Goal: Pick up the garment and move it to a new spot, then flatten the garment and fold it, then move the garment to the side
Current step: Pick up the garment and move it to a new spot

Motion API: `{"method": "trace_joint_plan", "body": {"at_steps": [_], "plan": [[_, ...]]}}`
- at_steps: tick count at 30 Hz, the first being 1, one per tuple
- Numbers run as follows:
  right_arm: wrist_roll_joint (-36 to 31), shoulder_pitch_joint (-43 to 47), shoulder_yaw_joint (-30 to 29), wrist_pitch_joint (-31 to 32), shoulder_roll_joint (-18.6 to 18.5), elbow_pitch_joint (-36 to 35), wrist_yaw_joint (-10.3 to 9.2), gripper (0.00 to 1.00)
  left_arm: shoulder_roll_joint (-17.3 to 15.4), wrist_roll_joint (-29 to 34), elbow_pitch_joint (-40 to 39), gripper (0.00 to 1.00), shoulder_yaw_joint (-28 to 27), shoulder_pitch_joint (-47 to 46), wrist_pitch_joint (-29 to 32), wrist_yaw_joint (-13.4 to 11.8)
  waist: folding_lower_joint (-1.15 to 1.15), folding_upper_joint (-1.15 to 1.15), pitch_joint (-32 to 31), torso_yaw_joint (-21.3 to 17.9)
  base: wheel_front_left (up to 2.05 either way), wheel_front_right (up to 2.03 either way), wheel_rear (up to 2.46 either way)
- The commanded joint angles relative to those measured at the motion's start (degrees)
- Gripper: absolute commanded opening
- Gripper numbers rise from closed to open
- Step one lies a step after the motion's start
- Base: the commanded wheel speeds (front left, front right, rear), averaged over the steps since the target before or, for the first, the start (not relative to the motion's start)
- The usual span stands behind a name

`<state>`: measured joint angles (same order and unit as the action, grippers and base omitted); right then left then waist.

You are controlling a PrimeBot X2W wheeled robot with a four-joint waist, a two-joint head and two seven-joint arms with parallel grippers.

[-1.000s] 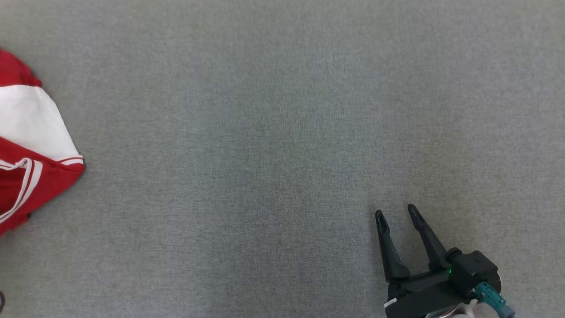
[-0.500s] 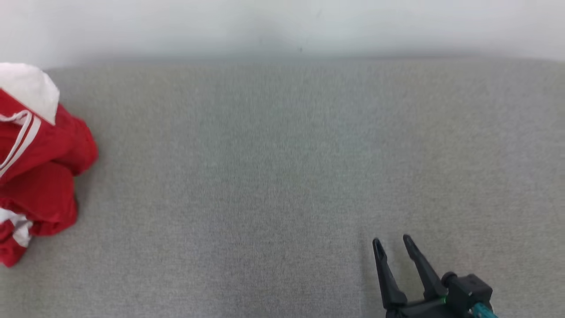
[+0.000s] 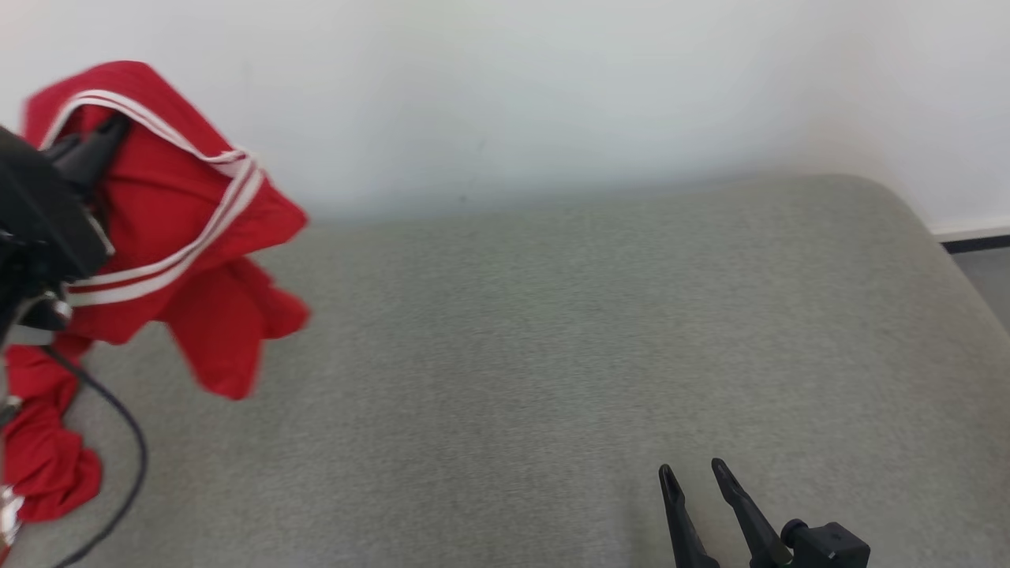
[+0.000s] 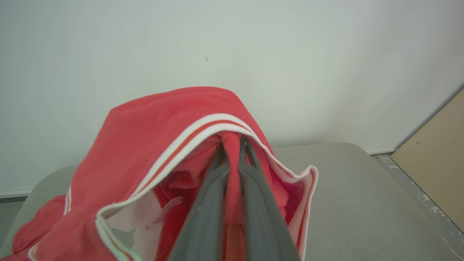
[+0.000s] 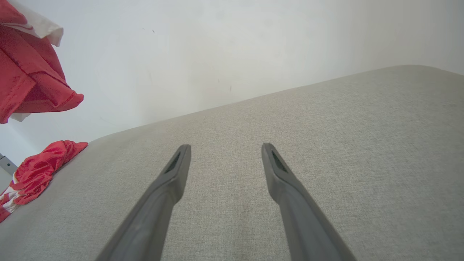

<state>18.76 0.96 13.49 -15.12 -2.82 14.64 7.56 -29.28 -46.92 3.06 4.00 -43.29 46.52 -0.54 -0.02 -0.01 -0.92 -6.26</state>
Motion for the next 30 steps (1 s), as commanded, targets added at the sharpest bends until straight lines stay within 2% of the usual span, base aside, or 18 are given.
{"method": "trace_joint_plan", "body": {"at_steps": [1,10,18,23,27,30], "plan": [[-0.3,0.6,-0.1,0.0,-0.1,0.2,-0.14,1.00,0.9,-0.7,-0.5,0.00,0.5,-0.4,0.0,0.1,0.02,0.01,-1.6,-4.9,0.00,0.00,0.00],[-1.5,0.3,-0.3,-0.1,-0.1,0.1,-0.14,1.00,8.2,-1.4,-1.6,0.00,5.4,1.8,-2.3,0.2,0.02,0.01,0.4,-13.8,0.00,0.00,0.00],[-2.0,-1.0,0.6,-0.1,-0.1,-0.5,-0.14,1.00,12.6,-0.7,2.0,0.00,7.6,6.3,-7.1,0.7,0.02,0.01,4.0,-20.3,0.00,0.00,0.00],[-2.4,-1.8,1.0,0.0,-0.1,-1.0,-0.14,1.00,14.1,2.1,7.5,0.00,8.9,10.3,-13.4,1.5,0.02,0.01,5.9,-21.8,0.00,0.00,0.00],[-3.5,-1.8,1.0,0.0,-0.1,-0.9,-0.14,1.00,14.3,7.6,13.4,0.00,10.9,13.9,-21.7,1.9,0.02,0.01,6.3,-21.3,0.00,0.00,0.00],[-4.7,-1.6,0.8,-0.1,-0.1,-0.6,-0.14,1.00,15.9,11.1,18.5,0.00,12.3,15.8,-29.3,1.9,0.02,0.01,5.9,-20.3,0.00,0.00,0.00]]}}
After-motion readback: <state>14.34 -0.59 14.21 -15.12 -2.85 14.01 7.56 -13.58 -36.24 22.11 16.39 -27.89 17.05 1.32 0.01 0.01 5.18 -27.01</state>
